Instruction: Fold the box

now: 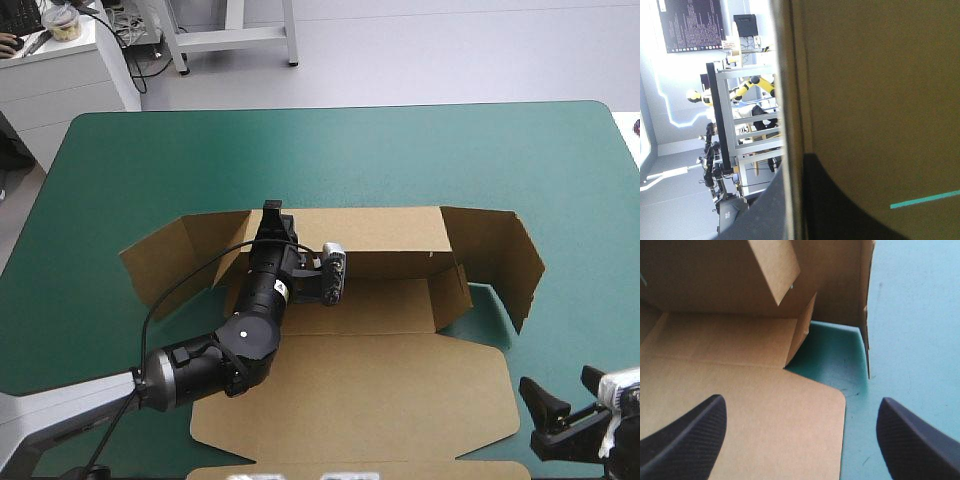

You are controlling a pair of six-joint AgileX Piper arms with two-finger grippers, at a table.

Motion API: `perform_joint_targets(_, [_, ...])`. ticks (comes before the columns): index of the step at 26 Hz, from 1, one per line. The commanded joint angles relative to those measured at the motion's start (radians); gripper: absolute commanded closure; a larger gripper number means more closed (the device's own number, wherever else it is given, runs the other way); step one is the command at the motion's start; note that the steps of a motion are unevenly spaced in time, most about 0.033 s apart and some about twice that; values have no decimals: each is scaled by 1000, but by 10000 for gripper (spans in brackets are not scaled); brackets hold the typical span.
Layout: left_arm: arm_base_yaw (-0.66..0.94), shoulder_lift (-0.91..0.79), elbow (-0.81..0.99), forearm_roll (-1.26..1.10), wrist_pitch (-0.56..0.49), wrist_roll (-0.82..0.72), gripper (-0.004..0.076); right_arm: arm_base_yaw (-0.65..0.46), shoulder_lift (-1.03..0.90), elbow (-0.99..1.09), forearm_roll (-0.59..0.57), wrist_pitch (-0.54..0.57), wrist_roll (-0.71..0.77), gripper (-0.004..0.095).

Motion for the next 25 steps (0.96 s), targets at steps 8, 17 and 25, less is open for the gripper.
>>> perform_joint_targets(8, [-8,-36,-23,50,36,-35,734,-4,404,-230,-289,-173,255,112])
perform_joint_targets(17, [-8,-36,-23,66,36,-31,734,-4,861,-684,-323,-108,156,112])
perform_joint_targets(25, [-8,-36,-23,70,40,-38,734,-195,1302,-1061,72,79,-150,112])
